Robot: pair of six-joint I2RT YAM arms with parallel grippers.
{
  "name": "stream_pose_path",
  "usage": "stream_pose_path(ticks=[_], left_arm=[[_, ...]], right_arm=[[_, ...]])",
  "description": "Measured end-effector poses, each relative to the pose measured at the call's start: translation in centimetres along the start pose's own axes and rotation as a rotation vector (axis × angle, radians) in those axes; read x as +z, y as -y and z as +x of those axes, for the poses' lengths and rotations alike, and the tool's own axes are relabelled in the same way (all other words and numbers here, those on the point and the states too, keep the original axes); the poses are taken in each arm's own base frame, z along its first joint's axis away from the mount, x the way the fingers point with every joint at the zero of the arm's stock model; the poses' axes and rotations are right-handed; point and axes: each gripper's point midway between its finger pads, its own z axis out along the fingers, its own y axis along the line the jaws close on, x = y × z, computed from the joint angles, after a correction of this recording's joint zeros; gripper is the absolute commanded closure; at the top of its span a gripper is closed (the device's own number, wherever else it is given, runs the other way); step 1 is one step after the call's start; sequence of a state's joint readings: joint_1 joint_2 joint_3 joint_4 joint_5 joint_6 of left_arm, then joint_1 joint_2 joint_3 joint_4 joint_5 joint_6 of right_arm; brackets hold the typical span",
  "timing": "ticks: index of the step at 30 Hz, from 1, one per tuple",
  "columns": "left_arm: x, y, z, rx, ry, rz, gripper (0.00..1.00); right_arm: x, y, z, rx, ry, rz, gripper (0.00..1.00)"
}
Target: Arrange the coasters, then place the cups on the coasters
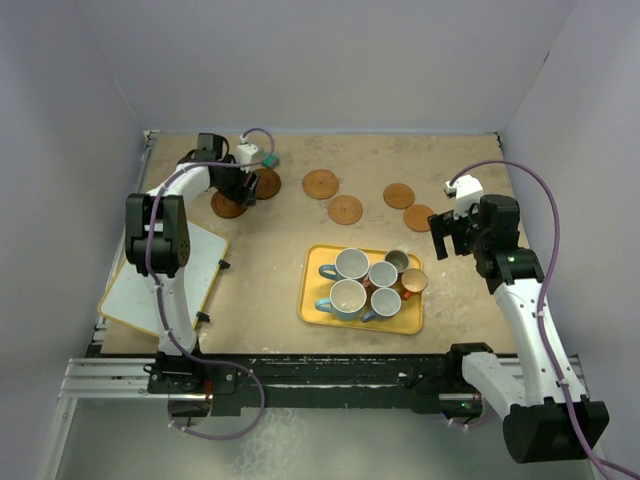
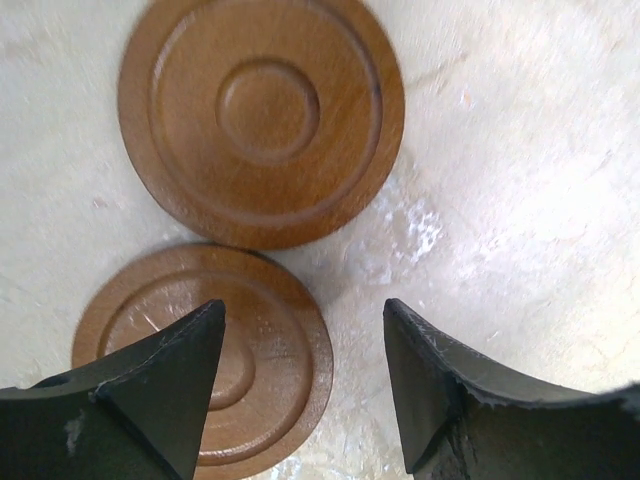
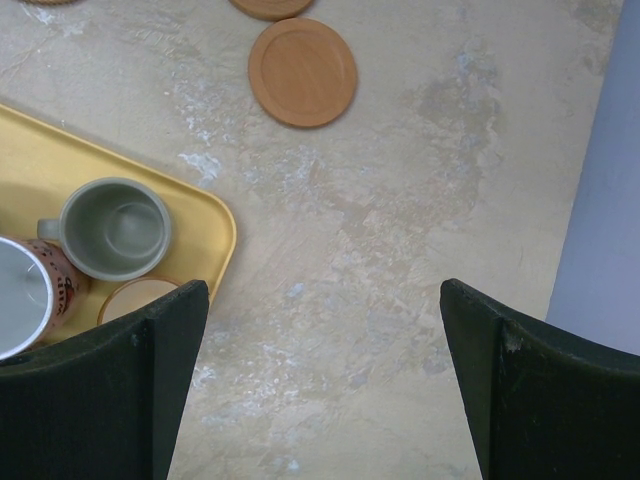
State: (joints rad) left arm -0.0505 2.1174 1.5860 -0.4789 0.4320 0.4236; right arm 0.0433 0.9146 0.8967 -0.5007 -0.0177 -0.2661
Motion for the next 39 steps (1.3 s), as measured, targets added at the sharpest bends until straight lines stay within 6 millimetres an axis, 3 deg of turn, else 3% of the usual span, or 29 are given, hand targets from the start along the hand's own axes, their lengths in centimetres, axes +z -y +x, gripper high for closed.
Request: stream_pose_path(ticks=[5, 10, 18, 24, 33, 39], left_arm=[[0.1, 0.3, -3.7, 0.043, 0.065, 0.0, 0.38], [1.9, 1.5, -6.4, 0.099, 0.099, 0.017, 0.38], [5.8, 3.4, -5.2, 0.117, 0.042, 0.063, 0.39], [5.8, 3.2, -5.3, 0.126, 0.039, 0.054, 0.4], [5.9, 3.4, -5.2, 0.127, 0.031, 0.053, 0.52], [6.6, 5.7, -5.7, 0.166, 0.027, 0.082, 0.58]], right_arm=[[0.0, 0.0, 0.1, -0.004, -0.005, -0.002, 0.0], [0.0, 0.0, 0.1, -0.007, -0.005, -0.001, 0.0], [0.2, 0.0, 0.2, -0.008, -0.011, -0.003, 0.0], [0.2, 0.0, 0.2, -0.009, -0.013, -0.004, 0.0], [0.2, 0.0, 0.2, -0.015, -0.013, -0.004, 0.0], [0.2, 0.0, 0.3, -0.015, -0.014, -0.004, 0.0]])
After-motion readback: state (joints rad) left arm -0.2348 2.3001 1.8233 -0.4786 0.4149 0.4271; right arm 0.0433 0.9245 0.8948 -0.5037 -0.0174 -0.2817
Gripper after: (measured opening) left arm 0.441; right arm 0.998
